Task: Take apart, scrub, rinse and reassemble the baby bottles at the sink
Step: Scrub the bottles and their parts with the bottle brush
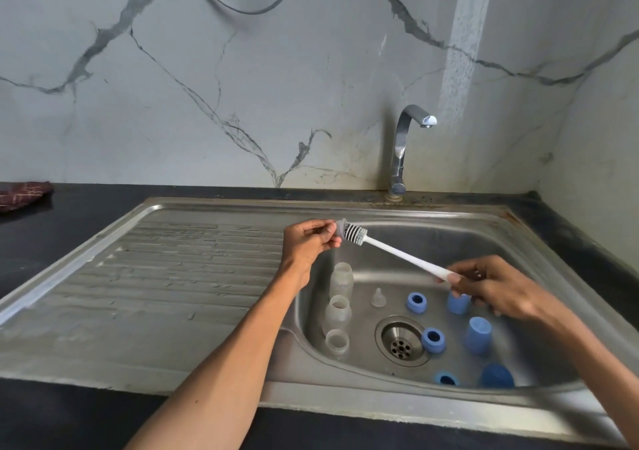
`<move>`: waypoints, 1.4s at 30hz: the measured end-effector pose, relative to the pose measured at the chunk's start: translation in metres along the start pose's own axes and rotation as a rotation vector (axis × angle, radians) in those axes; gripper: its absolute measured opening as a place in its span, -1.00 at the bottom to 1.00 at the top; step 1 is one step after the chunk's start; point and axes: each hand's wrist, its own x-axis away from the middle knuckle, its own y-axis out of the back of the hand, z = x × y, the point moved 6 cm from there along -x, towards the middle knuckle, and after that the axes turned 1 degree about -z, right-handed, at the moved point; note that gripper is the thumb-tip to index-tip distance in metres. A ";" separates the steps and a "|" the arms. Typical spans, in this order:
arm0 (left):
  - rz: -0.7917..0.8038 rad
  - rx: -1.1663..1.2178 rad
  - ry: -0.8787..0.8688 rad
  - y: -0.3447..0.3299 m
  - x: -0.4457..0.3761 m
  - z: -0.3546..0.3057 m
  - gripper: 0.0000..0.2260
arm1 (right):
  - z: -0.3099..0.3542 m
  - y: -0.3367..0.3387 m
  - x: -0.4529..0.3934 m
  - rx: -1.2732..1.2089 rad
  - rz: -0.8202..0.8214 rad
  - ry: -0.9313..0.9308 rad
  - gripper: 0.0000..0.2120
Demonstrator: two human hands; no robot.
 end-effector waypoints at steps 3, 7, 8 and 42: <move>-0.023 0.020 -0.020 0.007 -0.001 -0.002 -0.87 | 0.002 -0.019 0.005 -0.302 0.241 -0.103 -0.73; 0.055 -0.089 -0.036 0.001 0.000 -0.003 -0.84 | 0.002 0.006 0.004 0.194 0.004 -0.013 -0.81; 0.102 -0.122 -0.032 -0.005 0.003 -0.002 -0.86 | 0.001 0.019 0.005 0.308 -0.153 -0.022 -0.76; -0.271 0.351 0.036 -0.003 0.002 -0.001 -0.90 | 0.016 0.024 0.011 0.093 -0.272 0.147 -0.84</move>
